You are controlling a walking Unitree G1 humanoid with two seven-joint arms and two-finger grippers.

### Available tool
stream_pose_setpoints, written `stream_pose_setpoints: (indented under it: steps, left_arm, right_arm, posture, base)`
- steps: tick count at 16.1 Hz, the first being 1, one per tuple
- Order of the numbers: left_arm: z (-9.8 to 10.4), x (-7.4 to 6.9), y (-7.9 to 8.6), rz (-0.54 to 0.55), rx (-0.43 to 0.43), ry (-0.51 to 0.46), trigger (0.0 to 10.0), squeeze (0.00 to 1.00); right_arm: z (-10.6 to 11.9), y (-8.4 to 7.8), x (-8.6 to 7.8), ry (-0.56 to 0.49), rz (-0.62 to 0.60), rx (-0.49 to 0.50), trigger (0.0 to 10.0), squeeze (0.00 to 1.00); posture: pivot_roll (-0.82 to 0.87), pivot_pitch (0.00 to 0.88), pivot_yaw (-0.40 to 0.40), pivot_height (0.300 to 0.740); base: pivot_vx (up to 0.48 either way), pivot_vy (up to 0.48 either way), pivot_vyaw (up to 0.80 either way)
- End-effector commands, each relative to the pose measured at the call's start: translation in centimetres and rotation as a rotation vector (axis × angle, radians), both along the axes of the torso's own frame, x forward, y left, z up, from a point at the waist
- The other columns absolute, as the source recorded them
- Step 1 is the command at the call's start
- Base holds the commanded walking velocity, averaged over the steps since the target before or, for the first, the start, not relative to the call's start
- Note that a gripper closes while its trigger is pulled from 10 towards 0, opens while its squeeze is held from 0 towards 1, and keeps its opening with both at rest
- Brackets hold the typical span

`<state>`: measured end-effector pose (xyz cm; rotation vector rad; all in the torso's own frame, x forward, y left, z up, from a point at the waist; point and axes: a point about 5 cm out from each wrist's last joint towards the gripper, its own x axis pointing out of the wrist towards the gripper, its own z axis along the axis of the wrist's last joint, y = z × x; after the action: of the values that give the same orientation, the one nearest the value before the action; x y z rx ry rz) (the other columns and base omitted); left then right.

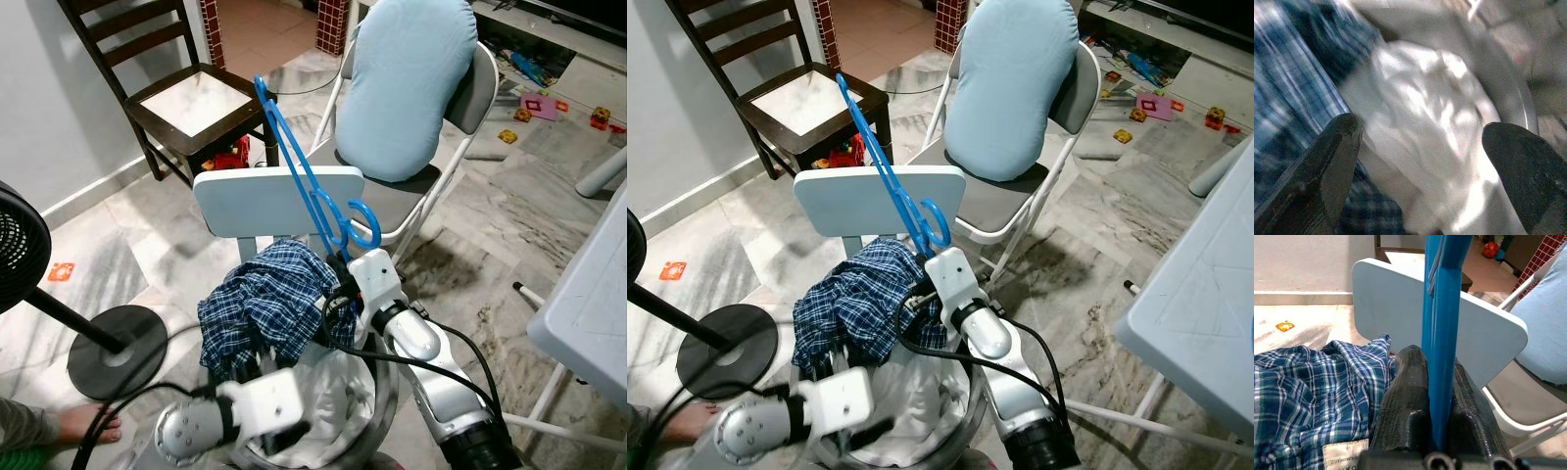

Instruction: Hang hanger

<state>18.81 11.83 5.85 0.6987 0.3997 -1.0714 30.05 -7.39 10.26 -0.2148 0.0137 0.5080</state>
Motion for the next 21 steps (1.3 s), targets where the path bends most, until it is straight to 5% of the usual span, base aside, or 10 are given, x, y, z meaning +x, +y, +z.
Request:
stream_pose_setpoints:
  steps: [1,5,7,10,14,16,21]
  left_arm:
    - [-1.1,-0.5,0.2,-0.032,0.037,0.016,10.0,0.0]
    - [-4.2,0.0,1.7,0.007,0.123,0.023,10.0,0.0]
    - [-5.0,1.4,2.5,0.042,0.184,-0.053,10.0,0.0]
    - [-3.0,3.9,2.7,0.071,0.174,-0.221,10.0,0.0]
    - [-1.3,5.4,1.7,0.107,0.094,-0.331,10.0,0.0]
    - [-1.4,5.2,1.0,0.133,0.025,-0.264,10.0,0.0]
    - [-2.5,1.4,0.0,0.142,-0.027,0.058,10.0,0.0]
  right_arm:
    - [-0.1,-0.1,0.1,0.001,0.003,-0.004,10.0,0.0]
    - [-0.2,-0.5,0.2,-0.002,-0.016,-0.003,10.0,0.0]
    - [-0.4,-0.4,0.0,0.0,-0.022,0.001,10.0,0.0]
    - [-0.5,-0.6,0.0,0.002,-0.024,0.001,10.0,0.0]
    - [-0.6,-0.6,0.1,0.002,-0.029,-0.001,10.0,0.0]
    - [-0.6,-0.5,0.1,0.002,-0.031,-0.004,10.0,0.0]
    - [-0.8,-0.7,0.1,0.006,-0.035,-0.01,10.0,0.0]
  posture:
    - [0.06,0.194,-0.082,0.74]
    - [0.06,0.189,-0.068,0.74]
    - [0.05,0.185,-0.063,0.74]
    - [0.05,0.182,-0.065,0.74]
    - [0.05,0.181,-0.059,0.74]
    - [0.05,0.181,-0.056,0.74]
    - [0.05,0.182,-0.056,0.74]
  base:
    - [0.0,0.0,0.0]
    - [0.0,0.0,0.0]
    - [0.0,0.0,0.0]
    - [0.0,0.0,0.0]
    - [0.0,0.0,0.0]
    - [0.0,0.0,0.0]
    - [0.0,0.0,0.0]
